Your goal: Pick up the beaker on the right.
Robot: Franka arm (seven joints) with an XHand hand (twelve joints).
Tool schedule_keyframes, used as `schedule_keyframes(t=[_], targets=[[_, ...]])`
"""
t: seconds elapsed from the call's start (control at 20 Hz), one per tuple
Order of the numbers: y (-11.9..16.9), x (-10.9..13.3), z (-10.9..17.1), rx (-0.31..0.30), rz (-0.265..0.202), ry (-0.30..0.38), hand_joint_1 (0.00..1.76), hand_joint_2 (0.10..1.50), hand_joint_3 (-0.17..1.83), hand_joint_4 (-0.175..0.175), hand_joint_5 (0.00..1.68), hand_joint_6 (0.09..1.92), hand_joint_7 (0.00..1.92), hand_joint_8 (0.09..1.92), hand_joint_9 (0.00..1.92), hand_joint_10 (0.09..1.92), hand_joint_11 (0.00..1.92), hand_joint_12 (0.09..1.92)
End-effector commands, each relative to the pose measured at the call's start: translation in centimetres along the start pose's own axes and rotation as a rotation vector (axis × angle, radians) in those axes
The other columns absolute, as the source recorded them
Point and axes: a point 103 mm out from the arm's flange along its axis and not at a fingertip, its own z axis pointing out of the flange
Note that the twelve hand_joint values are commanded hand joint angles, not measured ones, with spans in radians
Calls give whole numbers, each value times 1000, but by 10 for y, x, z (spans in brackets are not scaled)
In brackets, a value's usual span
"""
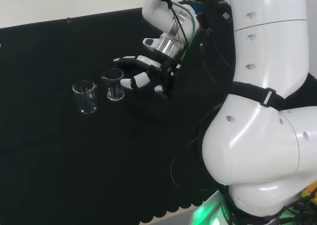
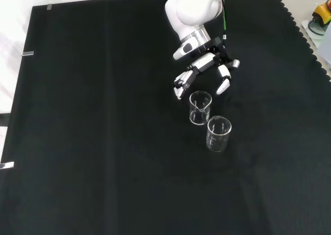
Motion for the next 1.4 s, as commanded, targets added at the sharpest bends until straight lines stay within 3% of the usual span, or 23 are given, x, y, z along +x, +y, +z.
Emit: schedule_keyframes(t=[0.05, 1.4], targets=[[2, 0, 5, -5, -8, 14, 899, 336, 1131, -53, 406, 87, 277, 653, 326, 640, 0, 1188], [23, 0, 21, -11, -36, 44, 924, 341, 1141, -56, 435, 87, 318, 659, 363, 633, 0, 1228]])
